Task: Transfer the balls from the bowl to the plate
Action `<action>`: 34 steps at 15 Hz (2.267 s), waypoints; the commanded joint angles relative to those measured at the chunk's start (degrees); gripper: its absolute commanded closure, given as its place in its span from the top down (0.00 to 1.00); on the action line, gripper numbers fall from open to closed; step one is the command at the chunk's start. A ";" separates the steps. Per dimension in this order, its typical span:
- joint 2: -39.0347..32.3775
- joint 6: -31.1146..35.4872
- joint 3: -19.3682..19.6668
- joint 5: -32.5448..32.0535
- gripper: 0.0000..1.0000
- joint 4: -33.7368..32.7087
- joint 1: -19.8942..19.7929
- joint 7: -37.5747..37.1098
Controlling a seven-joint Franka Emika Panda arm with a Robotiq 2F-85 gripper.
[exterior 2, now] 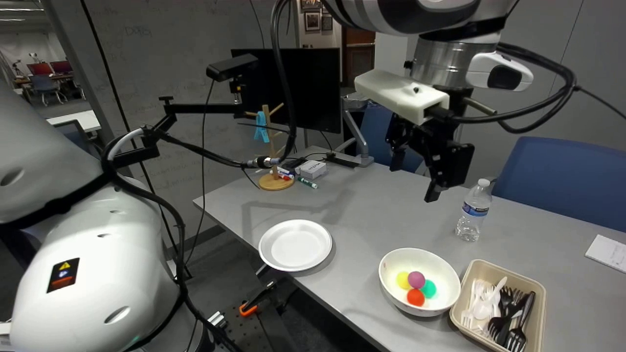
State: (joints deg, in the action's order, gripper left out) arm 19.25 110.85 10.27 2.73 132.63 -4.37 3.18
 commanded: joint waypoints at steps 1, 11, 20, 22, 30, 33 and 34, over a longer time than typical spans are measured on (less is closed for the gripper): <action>-0.08 -0.14 -0.83 0.29 1.00 -0.11 -0.93 0.27; 2.28 0.74 -2.90 -0.25 1.00 4.09 -0.21 -0.99; -1.99 10.66 -5.86 -0.43 1.00 11.70 0.19 -1.94; -4.20 15.98 -5.24 -0.12 1.00 12.23 -0.15 -1.66; -11.88 26.57 -3.40 0.08 1.00 11.84 -1.14 -2.49; -13.88 26.57 -3.28 0.08 1.00 10.14 -1.18 -2.50; -14.01 26.57 -3.28 0.08 1.00 9.99 -1.18 -2.50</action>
State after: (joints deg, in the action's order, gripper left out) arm 5.22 137.55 7.36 2.78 142.68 -5.18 0.65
